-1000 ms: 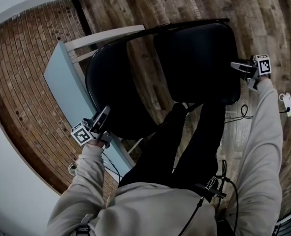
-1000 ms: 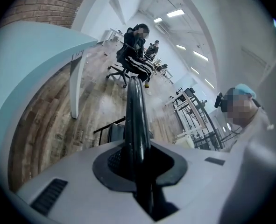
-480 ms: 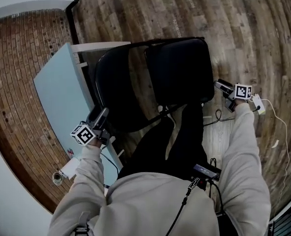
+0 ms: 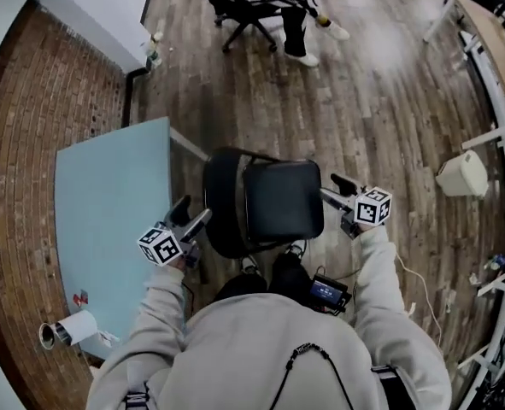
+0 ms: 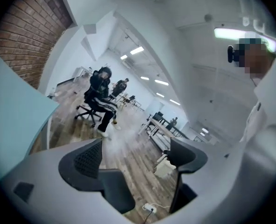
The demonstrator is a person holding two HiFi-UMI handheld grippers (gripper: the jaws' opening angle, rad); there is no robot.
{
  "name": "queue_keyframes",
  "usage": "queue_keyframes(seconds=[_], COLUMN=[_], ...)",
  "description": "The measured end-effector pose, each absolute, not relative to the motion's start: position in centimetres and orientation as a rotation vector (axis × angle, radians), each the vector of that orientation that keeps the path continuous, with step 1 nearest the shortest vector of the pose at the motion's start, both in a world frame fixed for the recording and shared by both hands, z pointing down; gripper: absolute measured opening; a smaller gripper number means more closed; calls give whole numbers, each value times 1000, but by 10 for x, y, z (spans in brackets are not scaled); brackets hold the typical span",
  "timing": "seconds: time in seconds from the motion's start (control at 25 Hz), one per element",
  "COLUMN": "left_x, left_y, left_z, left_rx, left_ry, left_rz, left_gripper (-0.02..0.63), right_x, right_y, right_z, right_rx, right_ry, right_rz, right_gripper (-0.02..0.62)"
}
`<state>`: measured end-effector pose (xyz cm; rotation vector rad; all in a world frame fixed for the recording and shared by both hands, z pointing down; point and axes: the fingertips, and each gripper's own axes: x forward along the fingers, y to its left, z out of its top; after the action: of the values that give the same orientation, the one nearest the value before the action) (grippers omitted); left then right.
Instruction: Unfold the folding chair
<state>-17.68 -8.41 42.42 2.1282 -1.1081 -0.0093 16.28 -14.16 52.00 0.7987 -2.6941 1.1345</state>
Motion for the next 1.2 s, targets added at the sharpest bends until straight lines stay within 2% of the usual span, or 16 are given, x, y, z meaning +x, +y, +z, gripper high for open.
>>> queue_keyframes(seconds=[0.2,0.32,0.52,0.76,0.8,0.84,0.88,0.92,1.2], left_x=[-185,-194,-214,-242,-247,-253,-259,-264,-256], left_y=[-73,-77,-68,-54,-53,-52,-51,-48,-25], left_z=[332,281,214,186,183,181,179,175,143], left_rx=[2307,2423,2563,2616,2625,2632,2637,2646,2806], left_ry=[-993,-971,-946,-994,-1040,-1101,-1163,-1211,-1315], left_rz=[-158,-254,-359,-400,-381,-354,-328,-310,-197], left_gripper=[442,442,440,424,368,262,77,6,6], right_x=[63,16,-38,-63,-65,-65,-65,-65,-106], right_y=[-111,-107,-84,-67,-64,-61,-58,-55,-27], right_z=[347,272,205,164,158,154,151,148,131], right_rx=[951,1043,1091,1171,1192,1229,1275,1313,1286], right_ry=[-2816,-2878,-2887,-2903,-2887,-2859,-2826,-2796,-2684], right_rz=[802,625,360,265,235,202,174,150,-21], right_gripper=[330,328,327,325,325,293,78,6,6])
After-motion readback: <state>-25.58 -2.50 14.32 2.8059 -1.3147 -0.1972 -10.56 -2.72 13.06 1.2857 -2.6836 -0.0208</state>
